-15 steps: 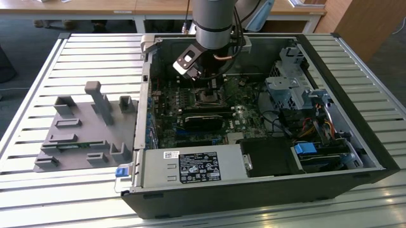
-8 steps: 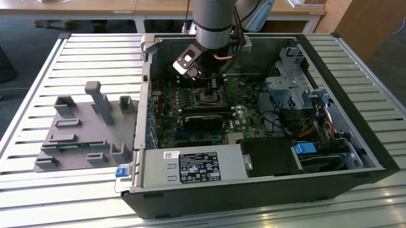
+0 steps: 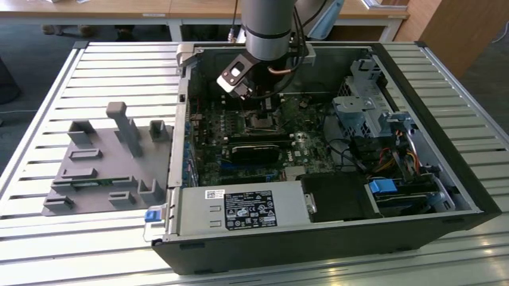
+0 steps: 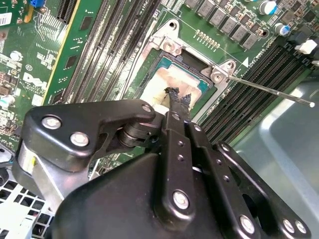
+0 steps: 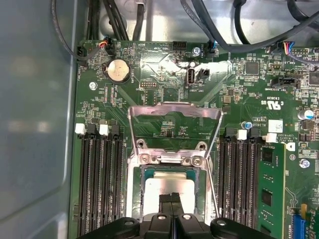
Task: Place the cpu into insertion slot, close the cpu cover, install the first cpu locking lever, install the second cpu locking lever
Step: 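Place the cpu into insertion slot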
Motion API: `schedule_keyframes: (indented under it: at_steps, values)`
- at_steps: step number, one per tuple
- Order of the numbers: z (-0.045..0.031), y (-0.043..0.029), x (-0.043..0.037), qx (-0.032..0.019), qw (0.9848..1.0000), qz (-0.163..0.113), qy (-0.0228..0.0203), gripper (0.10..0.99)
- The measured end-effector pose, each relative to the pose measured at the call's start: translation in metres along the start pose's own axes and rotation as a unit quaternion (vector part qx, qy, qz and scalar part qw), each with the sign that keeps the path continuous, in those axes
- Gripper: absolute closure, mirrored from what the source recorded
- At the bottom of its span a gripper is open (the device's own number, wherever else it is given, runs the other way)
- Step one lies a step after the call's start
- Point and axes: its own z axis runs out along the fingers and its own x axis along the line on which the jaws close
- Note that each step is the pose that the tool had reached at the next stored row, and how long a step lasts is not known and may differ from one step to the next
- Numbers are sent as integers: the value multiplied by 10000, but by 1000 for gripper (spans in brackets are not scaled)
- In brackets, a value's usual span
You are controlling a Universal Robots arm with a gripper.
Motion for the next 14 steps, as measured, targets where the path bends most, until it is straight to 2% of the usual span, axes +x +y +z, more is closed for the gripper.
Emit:
schedule_keyframes:
  at_steps: [5, 14]
  values:
    - [-33, 1, 1, 1, 10000, 0, 0, 980]
    - [-151, 5, 5, 6, 10000, 0, 0, 980]
